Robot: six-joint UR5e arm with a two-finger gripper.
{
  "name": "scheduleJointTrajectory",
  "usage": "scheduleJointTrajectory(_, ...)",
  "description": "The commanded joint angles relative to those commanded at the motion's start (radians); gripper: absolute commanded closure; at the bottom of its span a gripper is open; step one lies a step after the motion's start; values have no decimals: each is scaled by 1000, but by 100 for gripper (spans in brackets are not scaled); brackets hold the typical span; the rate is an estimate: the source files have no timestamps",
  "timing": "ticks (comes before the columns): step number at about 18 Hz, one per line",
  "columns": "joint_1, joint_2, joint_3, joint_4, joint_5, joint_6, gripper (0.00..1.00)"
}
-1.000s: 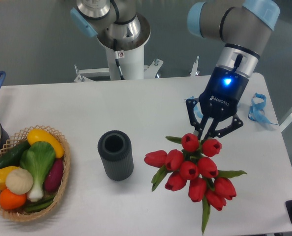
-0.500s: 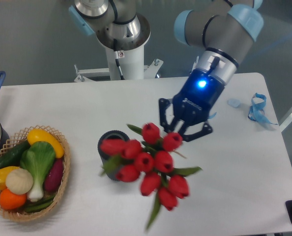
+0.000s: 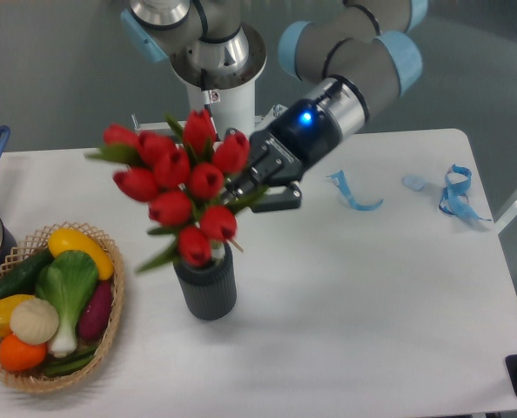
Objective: Insert the flowers into the vase
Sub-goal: 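Swing the tulips over the vase and lower stems into its opening, then push the tulip stems further down into the grey vase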
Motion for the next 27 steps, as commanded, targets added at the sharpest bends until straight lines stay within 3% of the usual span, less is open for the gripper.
scheduleJointTrajectory(27, 11, -69, -80, 0, 12, 98, 91)
